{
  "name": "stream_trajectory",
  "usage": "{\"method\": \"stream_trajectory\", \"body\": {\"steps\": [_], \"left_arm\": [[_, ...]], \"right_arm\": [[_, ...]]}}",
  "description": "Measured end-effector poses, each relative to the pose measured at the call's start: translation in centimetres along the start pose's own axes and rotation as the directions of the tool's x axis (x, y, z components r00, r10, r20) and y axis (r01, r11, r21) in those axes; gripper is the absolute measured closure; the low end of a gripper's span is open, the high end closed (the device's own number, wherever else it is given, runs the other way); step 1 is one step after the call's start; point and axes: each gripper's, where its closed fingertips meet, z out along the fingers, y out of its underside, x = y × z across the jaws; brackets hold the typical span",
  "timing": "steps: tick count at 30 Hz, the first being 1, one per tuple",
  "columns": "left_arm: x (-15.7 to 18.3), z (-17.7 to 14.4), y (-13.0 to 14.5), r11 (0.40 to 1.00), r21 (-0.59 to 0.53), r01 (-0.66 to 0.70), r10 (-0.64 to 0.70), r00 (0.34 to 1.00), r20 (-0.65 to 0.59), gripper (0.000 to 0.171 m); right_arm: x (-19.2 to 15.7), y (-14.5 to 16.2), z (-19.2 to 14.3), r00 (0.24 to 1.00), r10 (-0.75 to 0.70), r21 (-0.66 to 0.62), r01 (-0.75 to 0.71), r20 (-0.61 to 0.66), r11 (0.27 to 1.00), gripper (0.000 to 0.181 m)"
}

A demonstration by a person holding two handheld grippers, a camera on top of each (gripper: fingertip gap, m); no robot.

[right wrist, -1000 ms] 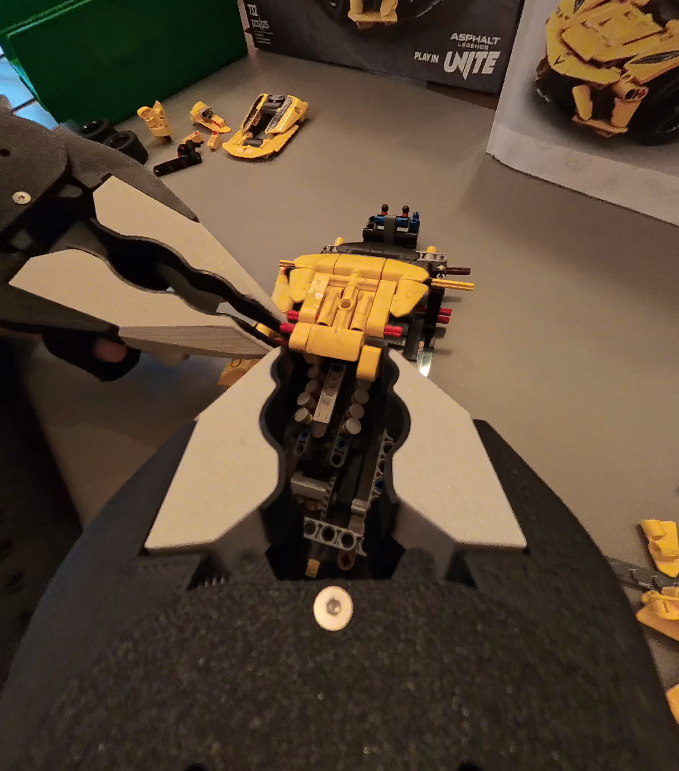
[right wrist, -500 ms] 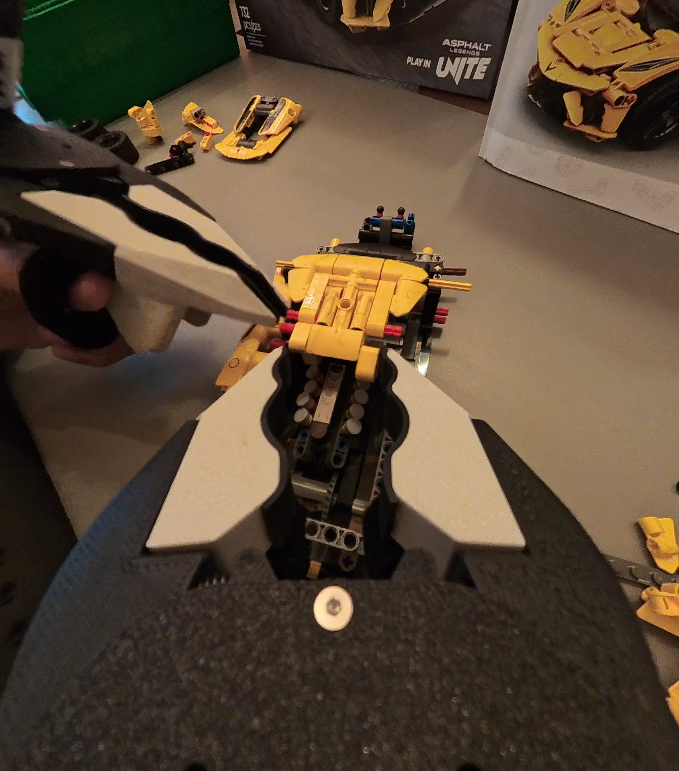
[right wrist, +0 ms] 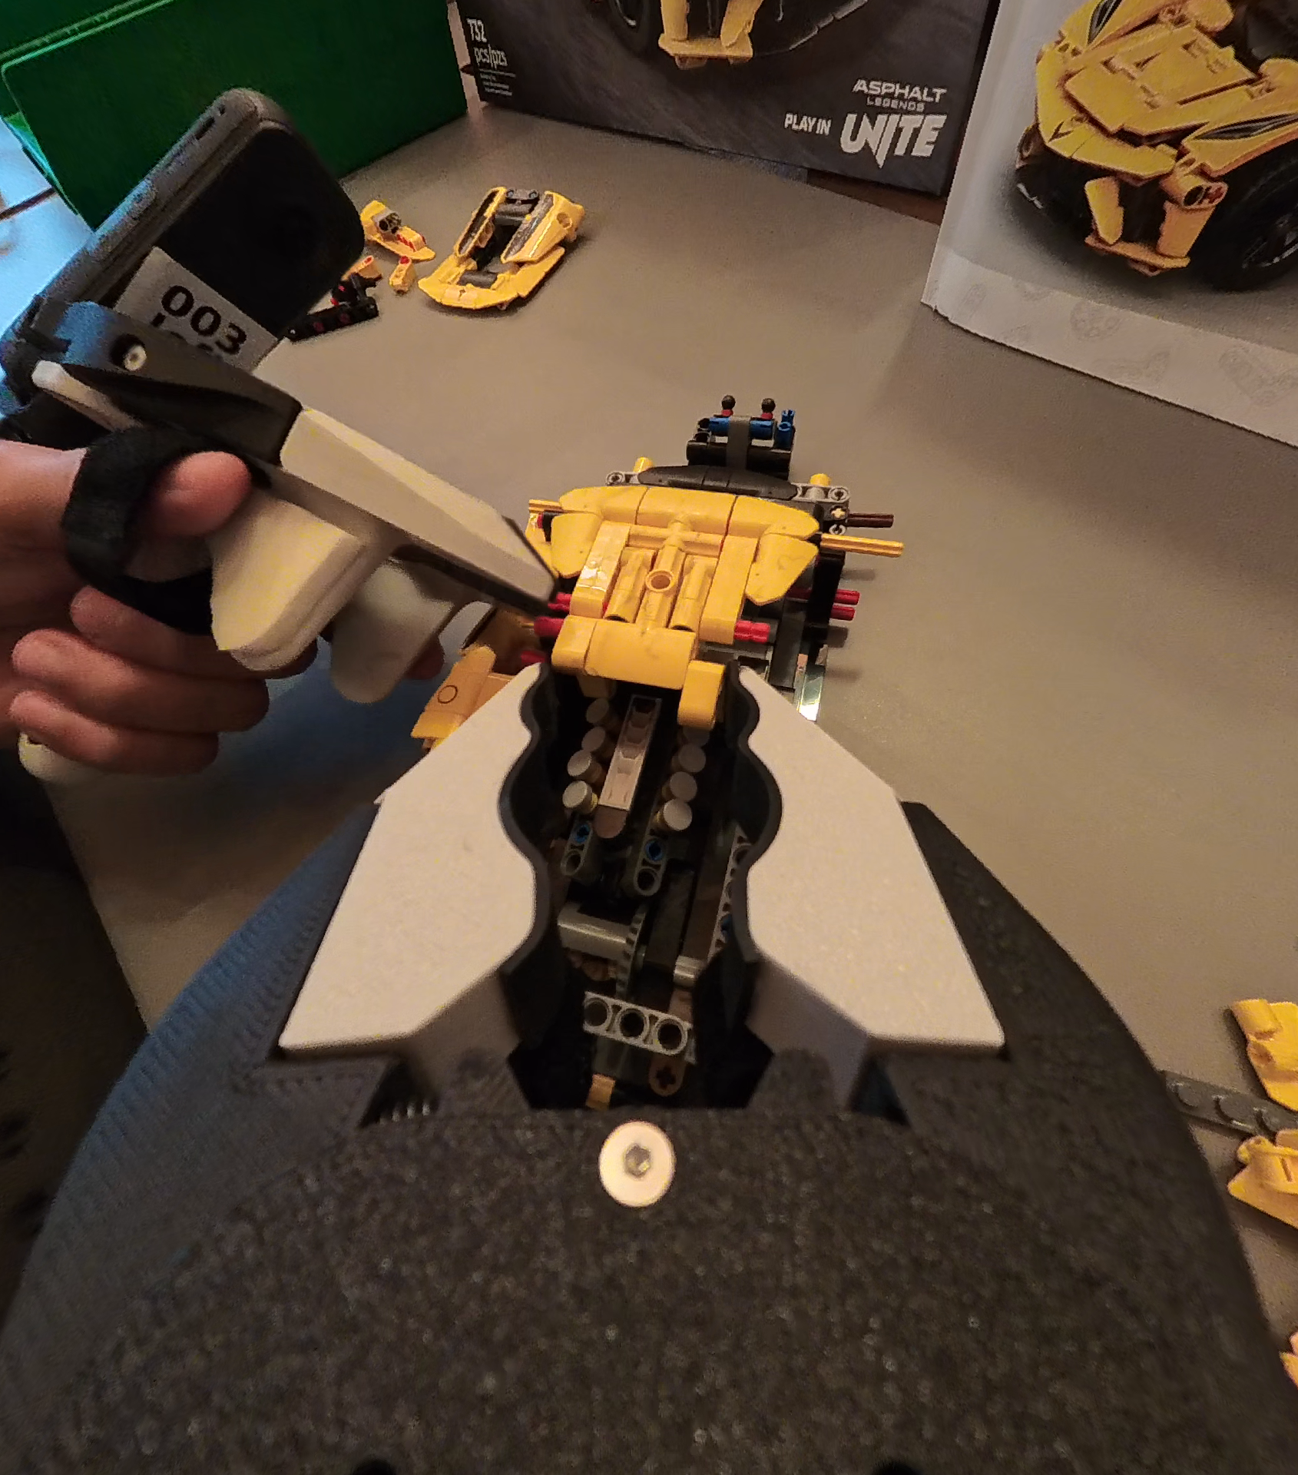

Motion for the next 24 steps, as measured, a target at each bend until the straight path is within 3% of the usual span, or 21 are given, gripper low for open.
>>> {"method": "stream_trajectory", "body": {"steps": [11, 13, 15, 16, 24], "left_arm": [[-0.46, 0.08, -0.22, 1.000, 0.014, 0.020, -0.020, 1.000, 0.002, 0.168], [-0.43, 0.13, -0.10, 0.999, 0.007, 0.046, -0.046, 0.999, -0.021, 0.168], [-0.46, 0.14, -0.13, 0.997, 0.015, 0.071, -0.071, 0.997, -0.036, 0.168], [-0.47, 0.14, -0.12, 0.998, 0.013, 0.065, -0.064, 0.997, -0.036, 0.168], [-0.44, -0.18, 0.14, 0.996, -0.025, -0.081, 0.081, 0.997, -0.011, 0.170]], "right_arm": [[0.05, -0.04, -0.02, 1.000, 0.013, -0.003, -0.013, -0.005, 1.000, 0.141], [-0.06, -0.40, 0.08, 1.000, 0.006, 0.015, -0.006, -0.007, 1.000, 0.130], [-0.04, -0.36, 0.35, 1.000, 0.023, 0.005, -0.023, -0.013, 1.000, 0.131], [0.14, -0.26, 0.47, 0.999, 0.024, -0.004, -0.024, -0.029, 1.000, 0.138], [0.07, 0.01, 0.25, 0.999, 0.015, -0.027, -0.016, -0.029, 1.000, 0.141]]}}
